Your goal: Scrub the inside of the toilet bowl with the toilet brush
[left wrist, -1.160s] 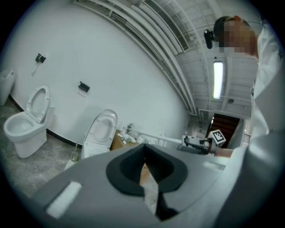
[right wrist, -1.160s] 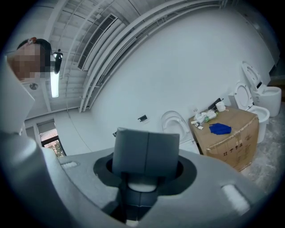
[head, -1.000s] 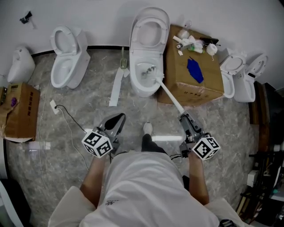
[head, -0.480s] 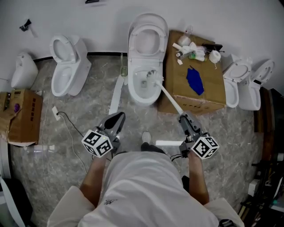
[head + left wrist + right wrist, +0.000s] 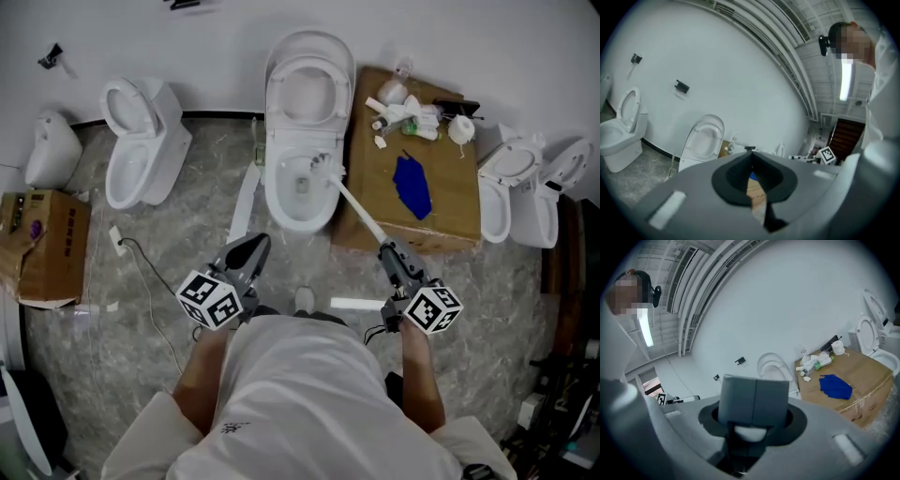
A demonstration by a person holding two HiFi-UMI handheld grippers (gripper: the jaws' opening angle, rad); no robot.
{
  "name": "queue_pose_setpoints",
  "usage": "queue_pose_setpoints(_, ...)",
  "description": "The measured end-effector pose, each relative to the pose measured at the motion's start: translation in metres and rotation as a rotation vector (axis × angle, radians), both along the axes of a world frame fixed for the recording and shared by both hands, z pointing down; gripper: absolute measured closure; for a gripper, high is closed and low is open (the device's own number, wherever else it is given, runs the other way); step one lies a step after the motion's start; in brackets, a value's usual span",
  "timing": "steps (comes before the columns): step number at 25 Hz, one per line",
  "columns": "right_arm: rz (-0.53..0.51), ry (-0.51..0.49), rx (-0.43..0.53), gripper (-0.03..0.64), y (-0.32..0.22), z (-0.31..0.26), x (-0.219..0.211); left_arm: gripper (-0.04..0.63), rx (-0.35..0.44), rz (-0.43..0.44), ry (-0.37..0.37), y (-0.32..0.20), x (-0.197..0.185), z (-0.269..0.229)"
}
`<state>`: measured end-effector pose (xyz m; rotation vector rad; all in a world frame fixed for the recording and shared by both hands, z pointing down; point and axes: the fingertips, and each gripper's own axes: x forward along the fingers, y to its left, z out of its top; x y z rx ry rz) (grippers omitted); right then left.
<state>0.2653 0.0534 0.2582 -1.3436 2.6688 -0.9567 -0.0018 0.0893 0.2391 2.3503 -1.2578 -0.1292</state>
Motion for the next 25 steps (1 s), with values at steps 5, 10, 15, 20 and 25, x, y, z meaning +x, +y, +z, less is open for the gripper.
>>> queue_pose_setpoints(5, -0.017, 0.015, -0.028, 0.457, -0.027, 0.013, 0.004, 0.604, -0.014, -0.019, -0.01, -0.021, 0.003, 0.007)
queue_pose_setpoints(10, -0.026, 0.011, -0.062, 0.457, -0.045, 0.024, -0.001, 0.604, -0.034, -0.041, -0.018, -0.036, -0.007, 0.013)
queue_pose_setpoints(15, -0.024, 0.029, -0.092, 0.457, -0.056, 0.036, -0.011, 0.604, -0.056, -0.011, -0.027, -0.048, -0.014, 0.025)
queue_pose_setpoints(20, -0.012, 0.045, -0.118, 0.457, -0.075, 0.049, -0.024, 0.604, -0.077, 0.054, -0.031, -0.077, -0.017, 0.037)
queue_pose_setpoints(25, -0.011, 0.071, -0.171, 0.457, -0.105, 0.072, -0.041, 0.604, -0.087, 0.088, -0.081, -0.117, -0.026, 0.047)
